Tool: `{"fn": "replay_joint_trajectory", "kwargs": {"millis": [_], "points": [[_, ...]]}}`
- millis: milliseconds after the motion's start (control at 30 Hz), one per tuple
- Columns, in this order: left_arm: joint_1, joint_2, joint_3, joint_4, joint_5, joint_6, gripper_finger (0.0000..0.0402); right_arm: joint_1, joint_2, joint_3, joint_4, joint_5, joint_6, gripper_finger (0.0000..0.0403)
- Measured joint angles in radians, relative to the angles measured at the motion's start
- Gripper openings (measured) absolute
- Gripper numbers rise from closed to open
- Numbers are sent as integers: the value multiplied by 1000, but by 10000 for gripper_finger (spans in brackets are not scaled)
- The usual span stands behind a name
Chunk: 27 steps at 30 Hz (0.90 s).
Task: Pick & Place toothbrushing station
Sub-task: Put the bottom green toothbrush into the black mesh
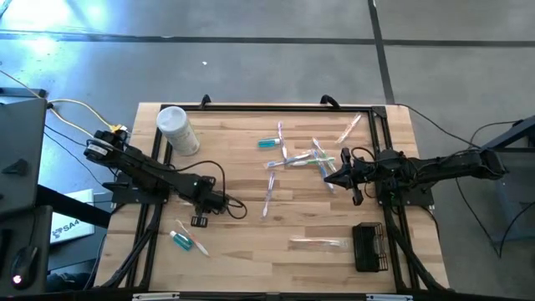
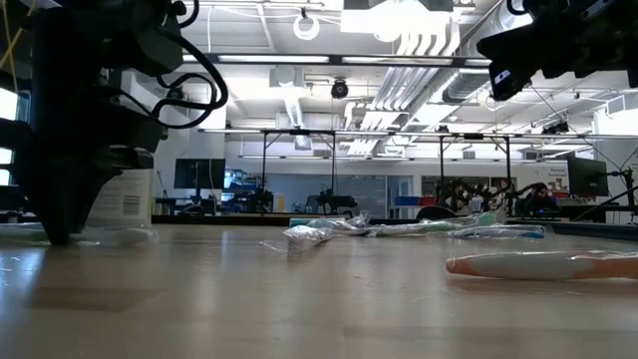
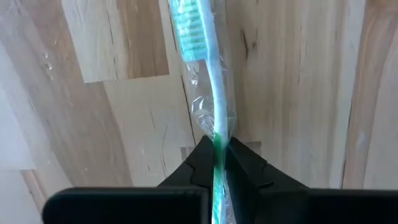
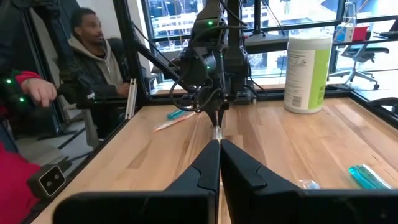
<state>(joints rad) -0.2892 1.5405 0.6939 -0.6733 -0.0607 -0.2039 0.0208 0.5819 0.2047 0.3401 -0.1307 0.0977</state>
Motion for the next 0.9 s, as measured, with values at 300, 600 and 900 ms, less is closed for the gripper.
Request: {"fn": "replay_joint_trajectory", "kwargs": {"millis": [300, 600, 900], "points": [[-6, -23, 104, -55, -78, -22, 13, 0, 14, 0, 9, -72, 2, 4], [-67, -33, 423, -261, -288, 45, 12, 0, 120, 1, 137, -43, -98, 6], [-30, -57, 499, 201, -67, 427, 12, 6, 182, 1, 275, 8, -101, 124]]}}
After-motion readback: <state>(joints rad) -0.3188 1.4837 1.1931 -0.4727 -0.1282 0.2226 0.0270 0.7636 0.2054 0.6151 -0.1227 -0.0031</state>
